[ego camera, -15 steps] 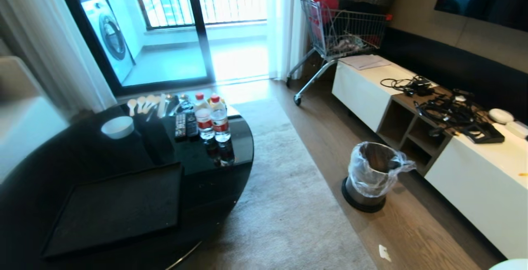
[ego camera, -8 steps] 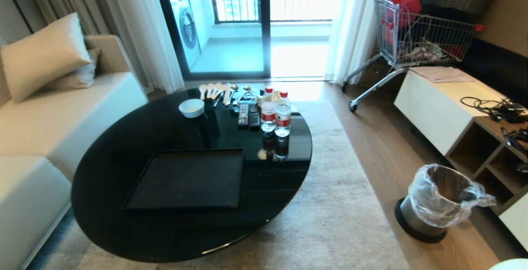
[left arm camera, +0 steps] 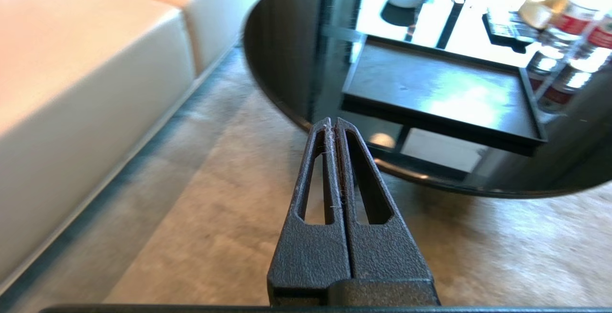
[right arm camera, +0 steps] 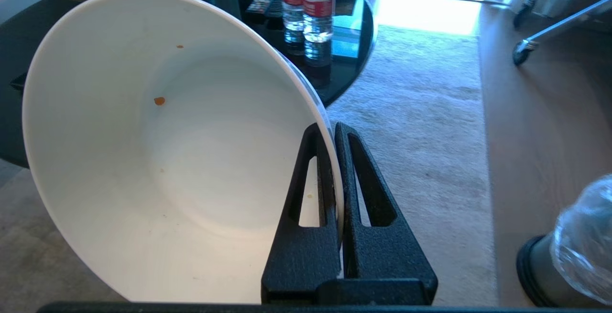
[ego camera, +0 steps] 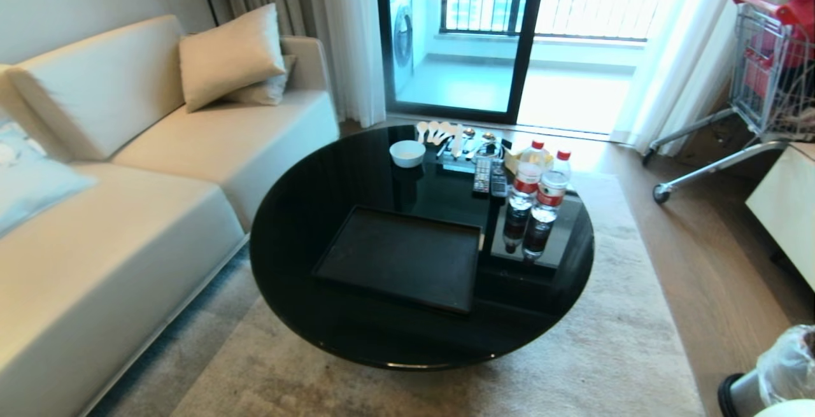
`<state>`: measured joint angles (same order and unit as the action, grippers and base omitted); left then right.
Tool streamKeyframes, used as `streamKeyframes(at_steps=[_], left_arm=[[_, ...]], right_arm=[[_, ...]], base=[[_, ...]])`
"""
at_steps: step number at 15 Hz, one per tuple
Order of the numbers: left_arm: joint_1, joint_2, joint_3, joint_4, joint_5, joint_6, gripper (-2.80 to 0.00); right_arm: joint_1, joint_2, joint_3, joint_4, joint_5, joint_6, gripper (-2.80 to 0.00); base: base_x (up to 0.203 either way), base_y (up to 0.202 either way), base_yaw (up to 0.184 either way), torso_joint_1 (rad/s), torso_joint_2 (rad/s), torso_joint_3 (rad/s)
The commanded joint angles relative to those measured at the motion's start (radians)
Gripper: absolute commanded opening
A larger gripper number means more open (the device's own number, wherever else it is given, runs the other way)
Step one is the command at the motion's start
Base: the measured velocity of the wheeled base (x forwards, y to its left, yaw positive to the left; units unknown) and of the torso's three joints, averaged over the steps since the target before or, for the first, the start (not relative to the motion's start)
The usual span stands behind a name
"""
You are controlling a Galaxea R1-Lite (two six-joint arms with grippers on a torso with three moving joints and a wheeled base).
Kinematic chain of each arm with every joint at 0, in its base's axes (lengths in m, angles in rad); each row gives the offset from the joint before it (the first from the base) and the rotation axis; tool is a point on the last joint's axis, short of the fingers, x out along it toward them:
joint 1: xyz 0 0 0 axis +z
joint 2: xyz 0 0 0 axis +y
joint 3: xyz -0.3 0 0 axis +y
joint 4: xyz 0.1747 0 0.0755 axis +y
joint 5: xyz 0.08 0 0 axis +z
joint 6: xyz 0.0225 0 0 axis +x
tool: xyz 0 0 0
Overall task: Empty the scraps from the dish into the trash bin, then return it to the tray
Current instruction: Put the bowl back to the table
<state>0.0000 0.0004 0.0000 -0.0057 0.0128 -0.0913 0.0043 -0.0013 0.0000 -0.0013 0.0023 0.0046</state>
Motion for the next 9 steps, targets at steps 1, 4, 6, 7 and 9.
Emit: streamKeyframes(at_steps=[1, 4, 6, 7, 9], left_arm=[[0.000, 0.000, 0.000, 0.000, 0.001, -0.001, -2.80], [0.000, 0.000, 0.000, 0.000, 0.001, -0.001, -2.80], [0.000, 0.000, 0.000, 0.000, 0.001, -0.001, -2.80], [0.000, 0.000, 0.000, 0.000, 0.001, -0.001, -2.80], [0.000, 0.000, 0.000, 0.000, 0.001, -0.001, -2.80]], right_arm=[[0.000, 0.001, 0.000, -0.002, 0.001, 0.000, -2.80], [0.000, 0.001, 0.000, 0.000, 0.001, 0.000, -2.80], [0.000, 0.001, 0.000, 0.000, 0.001, -0.001, -2.80], [0.000, 0.001, 0.000, 0.000, 0.001, -0.002, -2.80], [0.000, 0.001, 0.000, 0.000, 0.001, -0.002, -2.80]], base=[[-0.003, -0.010, 0.162, 0.012, 0.00, 0.002], [0.000, -0.008, 0.146, 0.004, 0.00, 0.006], [-0.001, -0.001, 0.036, 0.001, 0.00, 0.001], [0.000, 0.000, 0.000, 0.000, 0.00, 0.000], [0.000, 0.000, 0.000, 0.000, 0.00, 0.000]])
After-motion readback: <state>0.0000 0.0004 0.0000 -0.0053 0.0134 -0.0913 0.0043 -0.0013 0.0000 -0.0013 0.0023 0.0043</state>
